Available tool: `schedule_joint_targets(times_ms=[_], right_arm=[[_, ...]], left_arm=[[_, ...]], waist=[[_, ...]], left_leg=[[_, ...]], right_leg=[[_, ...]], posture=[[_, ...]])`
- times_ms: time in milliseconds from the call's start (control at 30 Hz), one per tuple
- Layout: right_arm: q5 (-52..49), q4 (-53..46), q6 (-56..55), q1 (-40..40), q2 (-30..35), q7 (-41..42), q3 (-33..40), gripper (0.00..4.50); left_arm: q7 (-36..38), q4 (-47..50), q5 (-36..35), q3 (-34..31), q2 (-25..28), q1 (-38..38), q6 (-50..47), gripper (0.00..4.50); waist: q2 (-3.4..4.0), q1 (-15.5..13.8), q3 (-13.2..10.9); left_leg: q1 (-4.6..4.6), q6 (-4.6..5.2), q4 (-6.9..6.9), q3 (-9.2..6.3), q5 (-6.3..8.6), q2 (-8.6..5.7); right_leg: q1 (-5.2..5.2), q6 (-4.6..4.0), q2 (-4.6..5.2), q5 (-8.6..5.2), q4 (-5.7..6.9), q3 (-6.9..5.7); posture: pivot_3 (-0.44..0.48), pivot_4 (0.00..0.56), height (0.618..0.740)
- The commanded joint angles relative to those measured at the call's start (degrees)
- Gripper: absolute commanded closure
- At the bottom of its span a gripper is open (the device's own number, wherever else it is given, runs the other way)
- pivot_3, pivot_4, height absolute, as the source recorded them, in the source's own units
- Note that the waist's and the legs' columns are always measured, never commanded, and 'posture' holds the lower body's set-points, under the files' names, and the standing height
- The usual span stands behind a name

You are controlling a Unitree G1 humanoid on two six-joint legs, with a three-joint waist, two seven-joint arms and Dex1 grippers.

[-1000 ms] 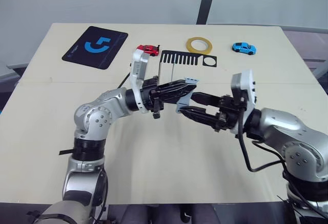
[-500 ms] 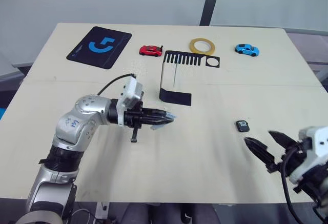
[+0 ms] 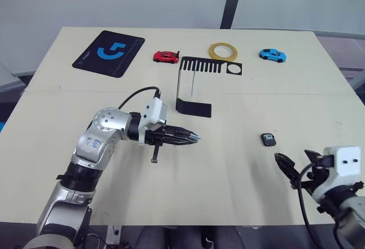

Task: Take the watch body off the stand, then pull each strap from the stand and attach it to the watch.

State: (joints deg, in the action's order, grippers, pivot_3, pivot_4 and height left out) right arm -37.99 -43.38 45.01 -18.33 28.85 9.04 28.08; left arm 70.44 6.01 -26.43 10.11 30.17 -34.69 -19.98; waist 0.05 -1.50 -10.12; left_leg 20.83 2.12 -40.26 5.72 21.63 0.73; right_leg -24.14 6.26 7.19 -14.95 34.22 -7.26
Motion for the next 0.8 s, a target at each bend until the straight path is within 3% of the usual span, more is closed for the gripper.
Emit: schedule_joint_targets(times_ms=[33, 333, 800], right_arm=[[3.8, 3.2, -1.5, 2.5, -0.2, -0.9, -2.9, 0.09], [9.7, 12.2, -4.2, 9.5, -1.6, -1.0, -9.0, 0.09], [14.5, 18.1, -5.5, 15.6, -5.4, -3.3, -13.1, 0.09]], left_arm=[[-0.9, 3.1, -1.2, -0.4, -0.6, 0.2, -0.8, 4.50], [-2.5, 5.4, -2.0, -0.8, -0.9, 0.1, -3.5, 4.50], [-3.9, 6.7, -2.0, -1.1, -1.1, 0.0, -4.8, 4.50]], waist=[[0.00, 0.0, 0.0], [0.01, 0.1, 0.0], [0.01, 0.1, 0.0]], left_leg=[[0.00, 0.00, 0.00, 0.00, 0.00, 0.00], [-0.02, 0.00, 0.00, 0.00, 0.00, 0.02], [-0.01, 0.00, 0.00, -0.01, 0.00, 0.03]], right_leg=[[0.00, 0.00, 0.00, 0.00, 0.01, 0.00], [0.00, 0.00, -0.02, 0.00, 0.03, -0.01], [0.00, 0.00, -0.01, 0.00, 0.06, -0.01]], posture=[[0.000, 0.150, 0.732], [0.000, 0.150, 0.732], [0.000, 0.150, 0.732]])
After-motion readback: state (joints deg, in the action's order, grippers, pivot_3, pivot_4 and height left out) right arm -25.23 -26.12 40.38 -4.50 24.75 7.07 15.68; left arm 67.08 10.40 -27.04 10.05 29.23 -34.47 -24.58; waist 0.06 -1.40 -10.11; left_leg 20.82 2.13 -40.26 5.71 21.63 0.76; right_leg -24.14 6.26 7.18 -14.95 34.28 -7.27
